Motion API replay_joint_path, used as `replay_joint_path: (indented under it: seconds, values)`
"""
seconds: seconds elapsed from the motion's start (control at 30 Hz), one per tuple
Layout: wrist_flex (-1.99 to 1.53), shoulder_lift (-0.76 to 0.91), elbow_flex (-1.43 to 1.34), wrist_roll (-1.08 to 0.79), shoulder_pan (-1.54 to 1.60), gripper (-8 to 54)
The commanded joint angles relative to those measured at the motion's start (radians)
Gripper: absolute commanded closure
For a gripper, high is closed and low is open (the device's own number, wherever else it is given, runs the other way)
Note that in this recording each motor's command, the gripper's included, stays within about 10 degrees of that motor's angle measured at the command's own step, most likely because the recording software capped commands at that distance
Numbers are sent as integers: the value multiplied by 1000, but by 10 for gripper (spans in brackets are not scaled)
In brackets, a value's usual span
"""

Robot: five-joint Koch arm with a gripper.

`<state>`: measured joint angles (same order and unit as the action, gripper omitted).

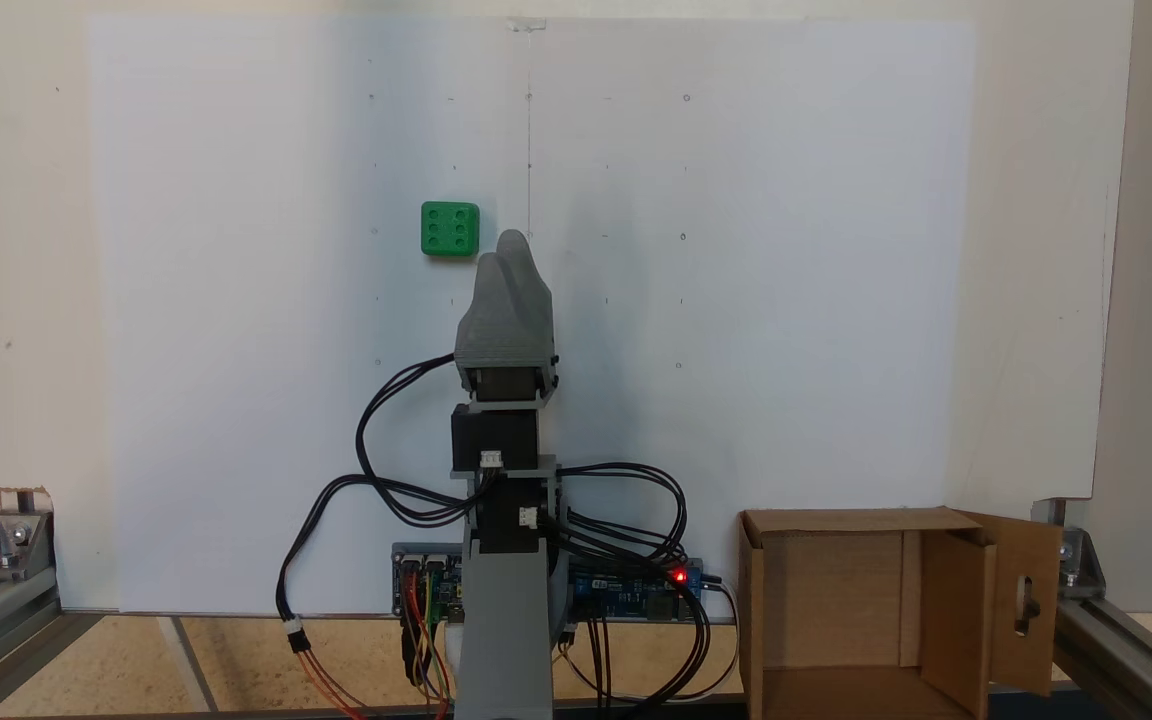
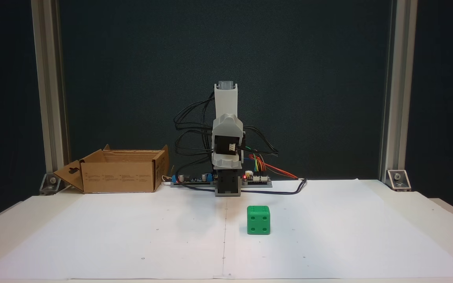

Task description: Grasp a green dice and put it in the bin.

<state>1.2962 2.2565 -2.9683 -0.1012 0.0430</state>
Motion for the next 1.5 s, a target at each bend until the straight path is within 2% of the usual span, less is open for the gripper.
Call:
replay_joint_path:
  seconds: [0.0, 0.23, 0.73, 1.1, 1.47]
  values:
    - [20, 114, 3, -6, -3, 31]
    - [74, 114, -75, -6, -2, 28]
    - [21, 114, -38, -8, -2, 29]
    - [-480, 114, 209, -6, -20, 23]
    - [-1216, 110, 514, 67, -18, 25]
